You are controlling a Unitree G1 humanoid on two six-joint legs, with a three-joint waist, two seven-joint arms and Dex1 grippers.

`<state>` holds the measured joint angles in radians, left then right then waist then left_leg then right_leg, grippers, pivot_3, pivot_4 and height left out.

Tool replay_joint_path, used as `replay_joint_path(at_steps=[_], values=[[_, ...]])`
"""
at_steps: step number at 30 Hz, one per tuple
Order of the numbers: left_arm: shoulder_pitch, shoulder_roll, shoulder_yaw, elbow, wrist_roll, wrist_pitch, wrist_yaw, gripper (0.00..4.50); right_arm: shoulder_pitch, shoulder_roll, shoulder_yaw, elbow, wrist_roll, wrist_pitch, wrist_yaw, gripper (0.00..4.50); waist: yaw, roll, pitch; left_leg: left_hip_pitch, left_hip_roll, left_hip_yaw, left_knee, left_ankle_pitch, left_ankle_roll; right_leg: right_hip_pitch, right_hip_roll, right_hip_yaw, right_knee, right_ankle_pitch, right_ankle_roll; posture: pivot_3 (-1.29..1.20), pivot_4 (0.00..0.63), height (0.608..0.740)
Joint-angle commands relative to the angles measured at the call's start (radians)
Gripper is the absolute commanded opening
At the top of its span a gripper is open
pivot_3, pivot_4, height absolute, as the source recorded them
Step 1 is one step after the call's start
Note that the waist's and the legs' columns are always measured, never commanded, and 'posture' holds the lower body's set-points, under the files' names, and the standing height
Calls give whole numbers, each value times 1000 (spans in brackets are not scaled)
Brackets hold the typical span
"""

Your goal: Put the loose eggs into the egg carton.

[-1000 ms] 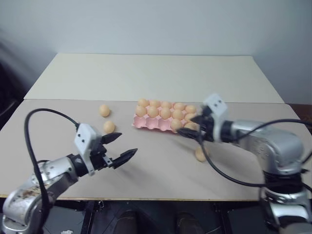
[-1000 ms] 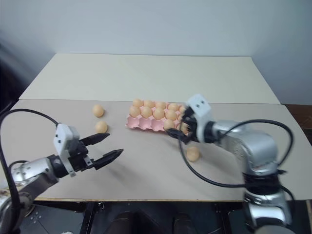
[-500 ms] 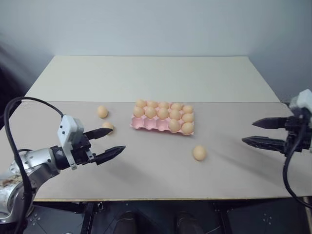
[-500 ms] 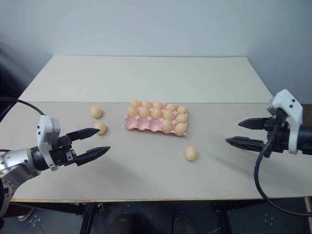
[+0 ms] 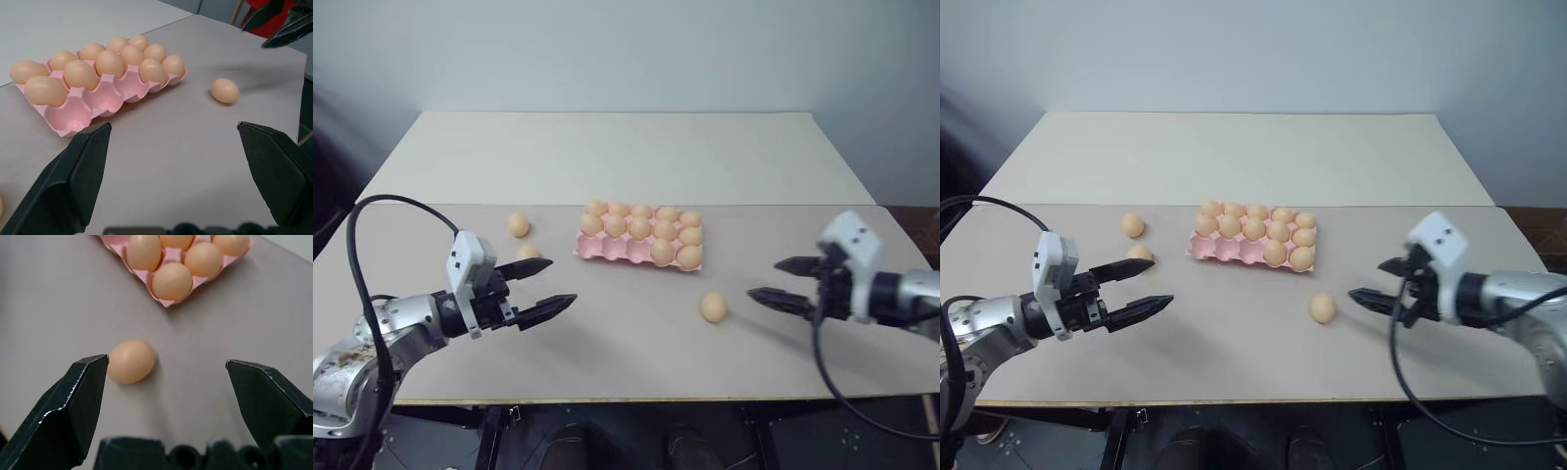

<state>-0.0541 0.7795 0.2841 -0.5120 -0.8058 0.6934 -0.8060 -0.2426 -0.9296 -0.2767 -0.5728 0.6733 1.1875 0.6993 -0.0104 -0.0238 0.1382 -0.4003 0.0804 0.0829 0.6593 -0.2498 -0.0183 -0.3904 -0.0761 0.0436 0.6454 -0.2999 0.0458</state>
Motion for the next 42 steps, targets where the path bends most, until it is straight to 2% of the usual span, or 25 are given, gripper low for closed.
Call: replay_joint_path(at_steps=[1, 8, 13, 26, 37, 38, 39, 42], values=[[-12, -11, -5, -21, 15, -30, 12, 4500, -68, 79, 8, -89, 31, 140, -144, 4478, 1, 0, 0, 0, 0, 0, 0, 0, 0, 0, 0, 0, 0, 0, 0, 0, 150, 740], [-5, -20, -10, -29, 24, -29, 18, 4500, -126, 240, 87, -155, 0, 339, -316, 4478, 3, 0, 0, -1, 0, 0, 0, 0, 0, 0, 0, -1, 0, 0, 0, 0, 150, 740], [2, -24, -12, -38, 25, -28, 25, 4500, -120, 272, 122, -185, -14, 394, -359, 4478, 2, 0, 0, -1, 0, 0, 0, 0, 0, -1, 0, -1, 0, 0, 0, 0, 150, 740], [20, -28, -4, -64, 17, -23, 50, 4500, -113, 326, 285, -94, -148, 281, -446, 4478, -1, 0, 0, -1, 0, -1, 0, 0, 0, -1, 0, -1, 0, 0, 0, 0, 150, 740], [55, -23, 17, -98, 3, -16, 77, 4500, -116, 331, 313, -35, -182, 189, -412, 4478, -1, 0, 0, -1, 0, 0, 0, 0, 0, -1, 0, -1, 0, 0, 0, 0, 150, 740], [56, -23, 18, -100, 3, -16, 79, 4500, -117, 333, 315, -32, -187, 182, -409, 4107, -1, 0, 0, -1, 0, -1, 0, 0, 0, -1, 0, -1, 0, 0, 0, 0, 150, 740], [57, -22, 18, -101, 2, -16, 81, 4500, -118, 335, 315, -30, -191, 177, -406, 3943, -1, 0, 0, -1, 0, -1, 0, 0, 0, -1, 0, -1, 0, 0, 0, 0, 150, 740], [56, -20, 19, -105, -1, -14, 87, 4500, -121, 332, 316, -25, -195, 173, -397, 2900, -1, 0, 0, -1, 0, 0, 0, 0, 0, -1, 0, -1, 0, 0, 0, 0, 150, 740]])
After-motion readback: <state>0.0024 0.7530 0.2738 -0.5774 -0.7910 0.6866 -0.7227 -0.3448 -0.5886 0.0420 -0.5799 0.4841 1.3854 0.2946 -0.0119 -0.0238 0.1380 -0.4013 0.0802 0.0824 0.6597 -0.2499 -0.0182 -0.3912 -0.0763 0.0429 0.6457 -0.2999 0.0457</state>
